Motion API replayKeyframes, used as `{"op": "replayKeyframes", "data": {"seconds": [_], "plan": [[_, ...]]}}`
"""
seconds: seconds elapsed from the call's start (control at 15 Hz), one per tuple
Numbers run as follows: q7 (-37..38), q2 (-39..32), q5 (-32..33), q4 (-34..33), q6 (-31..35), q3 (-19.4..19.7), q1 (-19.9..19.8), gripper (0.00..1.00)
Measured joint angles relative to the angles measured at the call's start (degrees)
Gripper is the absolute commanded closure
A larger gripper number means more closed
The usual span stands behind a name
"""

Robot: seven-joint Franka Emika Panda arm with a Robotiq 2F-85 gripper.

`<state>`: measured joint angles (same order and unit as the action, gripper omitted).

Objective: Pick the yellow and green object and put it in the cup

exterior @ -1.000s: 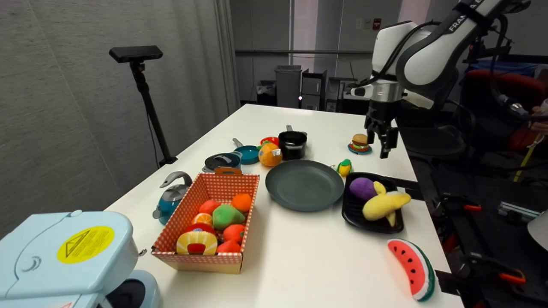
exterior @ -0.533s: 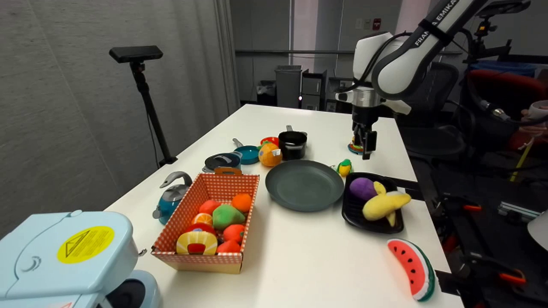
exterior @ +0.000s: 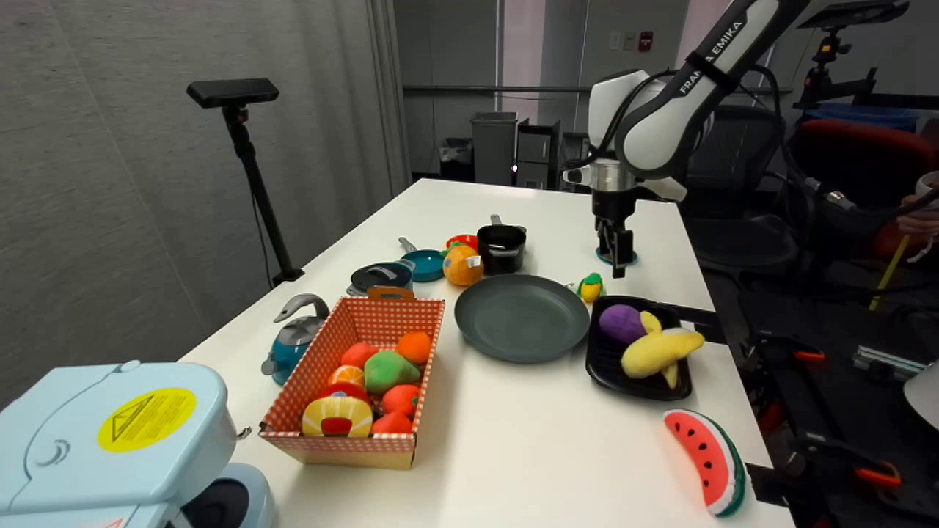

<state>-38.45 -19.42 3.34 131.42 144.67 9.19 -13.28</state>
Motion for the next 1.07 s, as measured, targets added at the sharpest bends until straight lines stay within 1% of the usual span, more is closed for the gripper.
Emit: {"op": "replayKeyframes", "data": {"seconds": [0.2, 0.47, 0.6, 0.73, 1.07], "plan": [[-6.18, -0.27, 0.91, -0.94, -5.39, -1.45, -0.66, 0.00], [-12.86, -1.12, 2.60, -3.54, -12.78, -1.65, -0.68, 0.00], [-14.73, -1.78, 4.01, -5.19, -14.28, -1.65, -0.68, 0.00], [-15.41, -2.46, 5.34, -6.55, -12.85, -1.65, -0.68, 0.00], [-17.43, -4.04, 6.18, -7.79, -5.43, -1.97, -0.67, 0.00]]}}
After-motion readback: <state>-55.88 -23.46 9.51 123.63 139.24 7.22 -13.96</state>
